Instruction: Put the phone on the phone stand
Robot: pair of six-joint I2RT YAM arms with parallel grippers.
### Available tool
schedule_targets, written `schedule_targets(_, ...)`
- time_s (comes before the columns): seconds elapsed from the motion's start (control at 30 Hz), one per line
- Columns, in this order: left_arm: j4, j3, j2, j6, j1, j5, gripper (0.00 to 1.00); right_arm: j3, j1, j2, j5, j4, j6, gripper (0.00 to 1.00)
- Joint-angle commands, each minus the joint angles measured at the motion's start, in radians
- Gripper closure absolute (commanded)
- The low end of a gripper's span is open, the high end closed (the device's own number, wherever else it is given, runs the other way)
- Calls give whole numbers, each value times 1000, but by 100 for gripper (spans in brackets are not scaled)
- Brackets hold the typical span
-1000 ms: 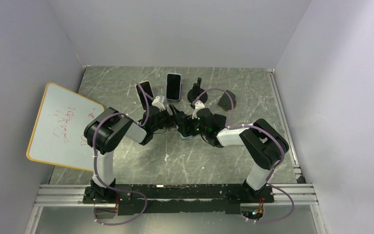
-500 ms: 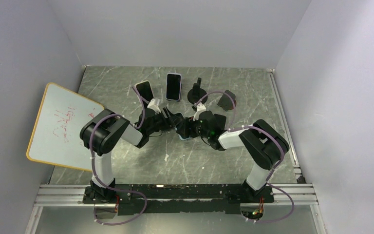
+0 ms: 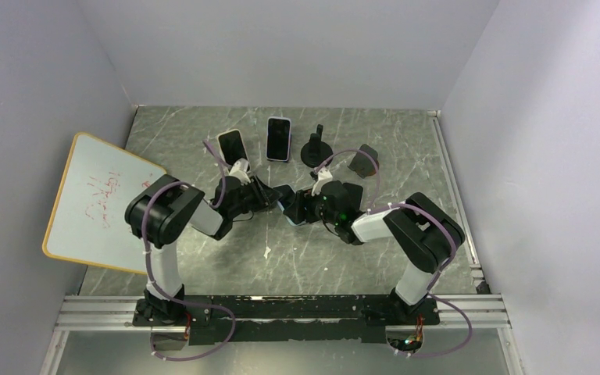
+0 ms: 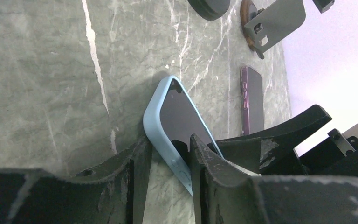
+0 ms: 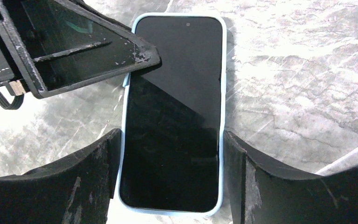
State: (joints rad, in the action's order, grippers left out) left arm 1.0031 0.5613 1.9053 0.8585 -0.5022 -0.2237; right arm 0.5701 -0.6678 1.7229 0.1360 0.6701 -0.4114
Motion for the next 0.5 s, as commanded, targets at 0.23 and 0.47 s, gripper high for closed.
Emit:
schedule_targets(0.23, 276, -26, 160, 128, 11, -98, 62, -51, -10, 27, 20, -140, -19, 46)
schedule_targets(0.47, 376, -16, 183, 131, 27, -188, 95, -53, -9, 24, 55, -117, -14, 42)
